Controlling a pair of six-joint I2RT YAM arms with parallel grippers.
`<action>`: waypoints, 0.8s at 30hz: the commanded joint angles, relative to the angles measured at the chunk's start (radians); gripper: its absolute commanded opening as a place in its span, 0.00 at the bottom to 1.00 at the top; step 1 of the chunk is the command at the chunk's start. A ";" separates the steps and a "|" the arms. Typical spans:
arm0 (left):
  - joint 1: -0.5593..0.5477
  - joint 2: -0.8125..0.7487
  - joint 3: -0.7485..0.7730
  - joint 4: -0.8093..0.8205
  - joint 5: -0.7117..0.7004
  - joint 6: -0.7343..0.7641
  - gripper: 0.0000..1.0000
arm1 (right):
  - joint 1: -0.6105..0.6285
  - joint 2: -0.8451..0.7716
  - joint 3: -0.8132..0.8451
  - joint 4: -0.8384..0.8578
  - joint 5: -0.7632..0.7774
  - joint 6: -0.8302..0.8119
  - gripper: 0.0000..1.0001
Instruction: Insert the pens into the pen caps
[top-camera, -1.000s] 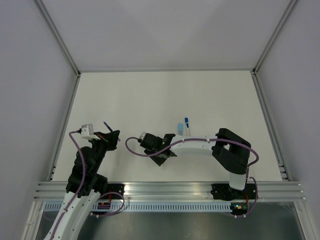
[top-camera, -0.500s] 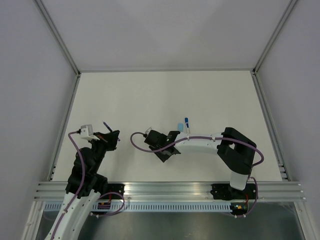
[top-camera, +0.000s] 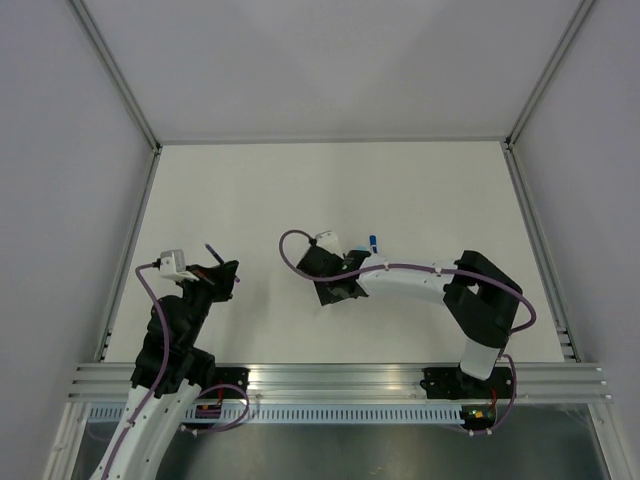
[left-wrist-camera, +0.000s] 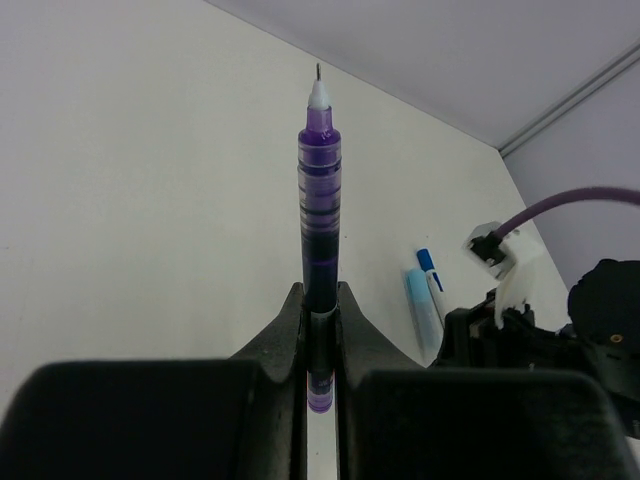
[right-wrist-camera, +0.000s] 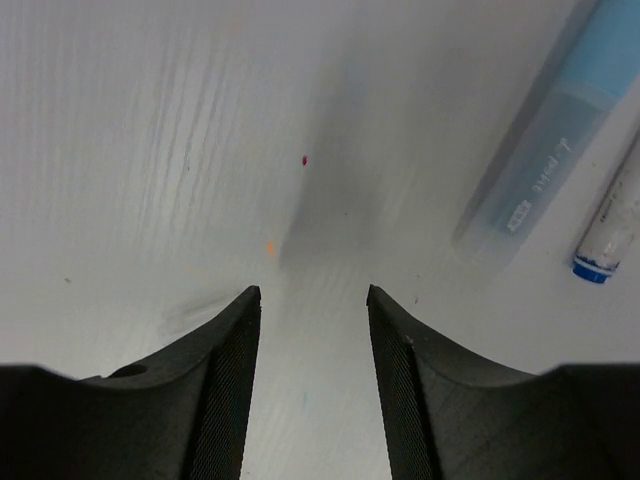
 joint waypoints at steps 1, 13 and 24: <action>0.001 -0.007 0.035 -0.005 -0.028 0.016 0.02 | -0.009 -0.105 0.038 -0.060 0.125 0.372 0.54; 0.001 -0.006 0.047 -0.021 0.010 -0.039 0.02 | 0.010 0.032 0.285 -0.456 -0.005 1.126 0.48; 0.000 -0.035 0.164 -0.156 0.094 0.001 0.02 | 0.045 0.133 0.374 -0.532 0.009 1.251 0.47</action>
